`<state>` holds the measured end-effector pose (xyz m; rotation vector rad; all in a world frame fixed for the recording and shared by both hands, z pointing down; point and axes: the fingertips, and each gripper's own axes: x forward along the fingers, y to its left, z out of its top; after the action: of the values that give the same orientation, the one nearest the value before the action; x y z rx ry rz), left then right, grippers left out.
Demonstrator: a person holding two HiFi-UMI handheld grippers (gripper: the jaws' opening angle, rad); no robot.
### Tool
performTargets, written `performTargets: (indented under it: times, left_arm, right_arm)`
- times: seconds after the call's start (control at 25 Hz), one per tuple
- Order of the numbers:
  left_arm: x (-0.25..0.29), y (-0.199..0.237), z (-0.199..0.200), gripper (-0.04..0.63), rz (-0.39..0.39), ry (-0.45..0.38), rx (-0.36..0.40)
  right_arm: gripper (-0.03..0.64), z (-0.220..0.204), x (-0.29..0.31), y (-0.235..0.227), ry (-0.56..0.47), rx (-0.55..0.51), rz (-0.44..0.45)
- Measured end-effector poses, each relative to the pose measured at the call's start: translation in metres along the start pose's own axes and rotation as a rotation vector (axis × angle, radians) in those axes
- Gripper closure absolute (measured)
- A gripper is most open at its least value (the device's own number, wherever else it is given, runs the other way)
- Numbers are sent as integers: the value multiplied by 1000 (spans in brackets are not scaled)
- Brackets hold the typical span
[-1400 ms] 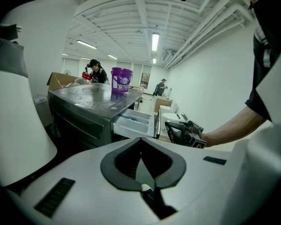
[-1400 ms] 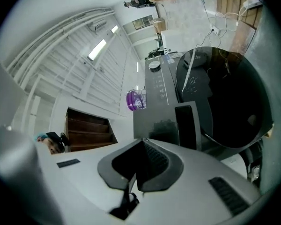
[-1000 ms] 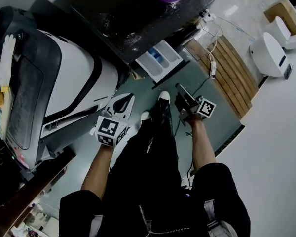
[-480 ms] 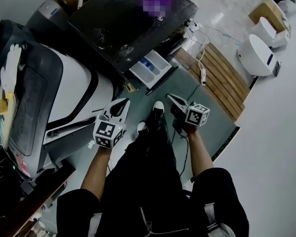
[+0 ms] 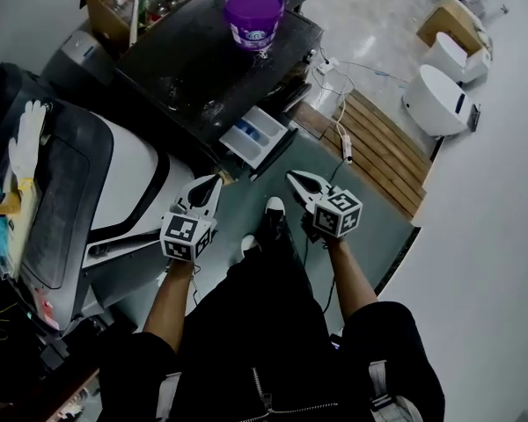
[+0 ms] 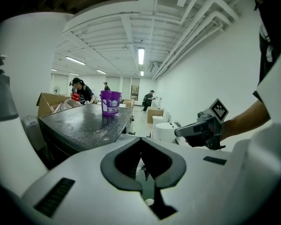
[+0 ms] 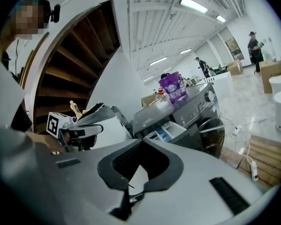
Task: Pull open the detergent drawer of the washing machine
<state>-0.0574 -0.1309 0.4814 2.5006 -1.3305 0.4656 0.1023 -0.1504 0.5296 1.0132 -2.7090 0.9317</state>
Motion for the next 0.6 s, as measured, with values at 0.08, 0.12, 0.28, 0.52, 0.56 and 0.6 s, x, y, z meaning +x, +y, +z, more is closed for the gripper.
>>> performTargets:
  times: [0.08,0.12,0.28,0.52,0.56,0.6]
  left_arm:
    - [-1,0,8,577,1,-17,9]
    - [-2,-1,12,577,1,-25,13]
    - [-6,-4,26,577,2,-52,31]
    - [-10,-4,39,577,13,-73,58]
    - [-11,-4,43,577,11,-86,56]
    - [-13,-5,45,577,10,-98,55]
  right_arm:
    - [612,8,-5,3,-9,-68,-34]
    - [612,13,-8,6,-19,-91,-44]
    - [612,28,-16,21,-43,-179,-57]
    - [612,53,-23,43,-86,-240,-84]
    - [612,57,-24,45,-95,-235,-89]
    - [612,62,-25,48,-100,-233,-93]
